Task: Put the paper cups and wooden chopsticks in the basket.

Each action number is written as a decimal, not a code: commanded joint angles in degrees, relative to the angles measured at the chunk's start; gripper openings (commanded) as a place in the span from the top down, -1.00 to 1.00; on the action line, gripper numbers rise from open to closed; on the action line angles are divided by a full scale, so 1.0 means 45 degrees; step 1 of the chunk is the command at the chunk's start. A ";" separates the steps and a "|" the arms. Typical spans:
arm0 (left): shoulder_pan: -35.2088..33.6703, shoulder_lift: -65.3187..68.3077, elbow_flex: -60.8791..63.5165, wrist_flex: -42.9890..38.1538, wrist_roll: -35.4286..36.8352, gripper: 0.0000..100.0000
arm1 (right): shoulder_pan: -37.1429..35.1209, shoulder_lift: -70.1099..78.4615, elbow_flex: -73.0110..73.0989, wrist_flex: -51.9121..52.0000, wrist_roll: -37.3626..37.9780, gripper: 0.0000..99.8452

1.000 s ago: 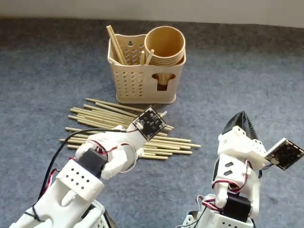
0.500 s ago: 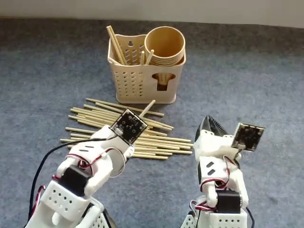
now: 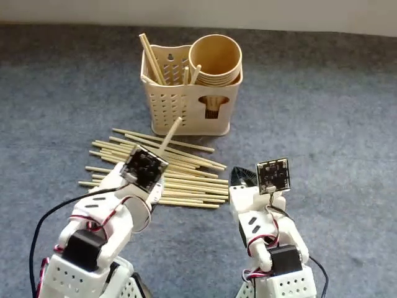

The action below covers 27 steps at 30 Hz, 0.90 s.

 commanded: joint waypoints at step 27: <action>-0.1631 -0.4386 -0.0186 -0.5626 0.1895 0.99 | -0.0107 -0.0127 0.1475 0.6261 0.0274 0.99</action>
